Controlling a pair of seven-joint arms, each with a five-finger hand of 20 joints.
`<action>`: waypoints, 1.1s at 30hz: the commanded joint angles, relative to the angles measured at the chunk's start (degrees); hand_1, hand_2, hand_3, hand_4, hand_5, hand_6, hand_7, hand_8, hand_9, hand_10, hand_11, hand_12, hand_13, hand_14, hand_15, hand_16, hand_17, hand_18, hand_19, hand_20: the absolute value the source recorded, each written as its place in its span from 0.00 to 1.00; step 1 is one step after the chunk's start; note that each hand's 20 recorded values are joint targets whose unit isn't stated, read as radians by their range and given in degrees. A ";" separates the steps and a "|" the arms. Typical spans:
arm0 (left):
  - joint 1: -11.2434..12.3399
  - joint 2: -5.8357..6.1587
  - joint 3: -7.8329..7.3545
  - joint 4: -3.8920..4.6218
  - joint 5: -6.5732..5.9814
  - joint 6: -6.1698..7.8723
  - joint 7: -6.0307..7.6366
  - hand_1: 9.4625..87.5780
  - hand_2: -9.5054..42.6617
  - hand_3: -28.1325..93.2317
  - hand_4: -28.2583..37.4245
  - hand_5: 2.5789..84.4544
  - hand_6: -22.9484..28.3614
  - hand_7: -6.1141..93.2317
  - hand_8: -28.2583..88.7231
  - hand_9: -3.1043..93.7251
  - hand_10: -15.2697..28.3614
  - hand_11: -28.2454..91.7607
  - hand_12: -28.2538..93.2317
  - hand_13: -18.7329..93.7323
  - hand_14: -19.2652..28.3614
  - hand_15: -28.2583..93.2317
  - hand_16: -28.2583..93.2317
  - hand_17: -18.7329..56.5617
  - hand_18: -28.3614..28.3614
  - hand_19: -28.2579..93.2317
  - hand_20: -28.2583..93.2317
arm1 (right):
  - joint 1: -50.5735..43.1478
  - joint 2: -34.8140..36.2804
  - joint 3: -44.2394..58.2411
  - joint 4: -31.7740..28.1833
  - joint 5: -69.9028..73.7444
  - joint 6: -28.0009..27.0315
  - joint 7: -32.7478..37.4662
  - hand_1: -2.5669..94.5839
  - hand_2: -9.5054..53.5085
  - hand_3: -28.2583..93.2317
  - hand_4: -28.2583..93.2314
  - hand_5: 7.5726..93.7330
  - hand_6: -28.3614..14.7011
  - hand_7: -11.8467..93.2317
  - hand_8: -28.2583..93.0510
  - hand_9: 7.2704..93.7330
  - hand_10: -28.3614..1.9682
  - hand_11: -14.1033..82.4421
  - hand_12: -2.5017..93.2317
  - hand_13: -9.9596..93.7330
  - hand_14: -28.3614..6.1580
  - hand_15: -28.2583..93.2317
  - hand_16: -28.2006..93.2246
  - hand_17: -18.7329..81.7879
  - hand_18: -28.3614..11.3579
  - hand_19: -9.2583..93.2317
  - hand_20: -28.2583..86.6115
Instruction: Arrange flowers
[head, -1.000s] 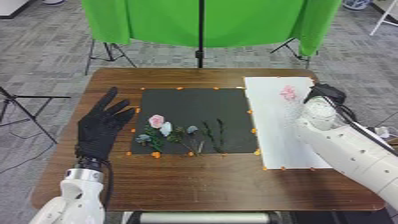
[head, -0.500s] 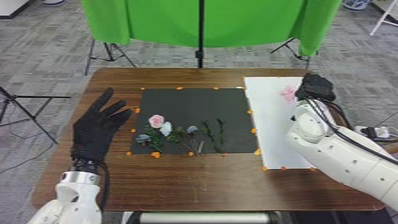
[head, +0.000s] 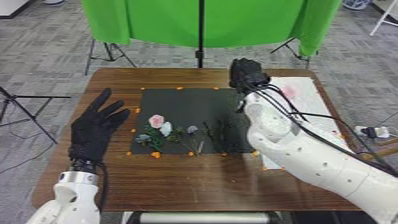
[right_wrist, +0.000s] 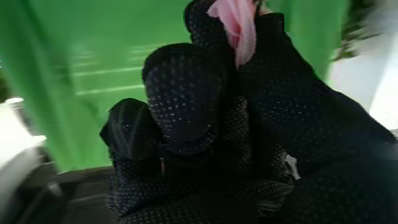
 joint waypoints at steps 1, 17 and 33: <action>-0.67 -1.68 -0.55 -0.20 1.59 -0.88 -2.63 0.18 0.30 0.88 0.02 0.36 0.56 0.20 0.15 0.37 0.79 0.44 0.34 0.40 0.98 0.68 0.17 0.16 1.00 0.66 0.46 | -5.24 -3.87 -0.91 -2.35 -1.43 -2.41 -2.91 0.64 0.00 0.84 0.00 0.91 0.71 0.32 0.25 1.00 0.72 0.29 0.34 0.90 0.77 0.70 0.46 0.60 0.24 1.00 0.70; -1.52 -3.63 -1.88 0.46 3.55 -3.40 -6.24 0.18 0.30 0.88 0.02 0.37 0.57 0.20 0.15 0.37 0.79 0.44 0.34 0.40 0.98 0.68 0.17 0.16 1.00 0.66 0.46 | -9.63 -4.02 0.28 -4.71 -4.39 -8.28 -5.90 0.57 0.00 0.85 0.00 0.80 0.69 0.31 0.21 0.85 0.65 0.25 0.32 0.73 0.67 0.73 0.43 0.47 0.20 1.00 0.65; -1.70 -3.09 -1.09 0.61 3.24 -3.31 -4.96 0.18 0.30 0.88 0.03 0.37 0.57 0.20 0.15 0.37 0.79 0.44 0.34 0.40 0.98 0.68 0.17 0.16 1.00 0.66 0.45 | -8.41 -2.29 0.73 -6.64 -4.64 -6.52 -5.79 0.40 0.00 0.92 0.00 0.66 0.67 0.28 0.12 0.65 0.46 0.38 0.17 0.64 0.46 0.81 0.32 0.42 0.17 1.00 0.69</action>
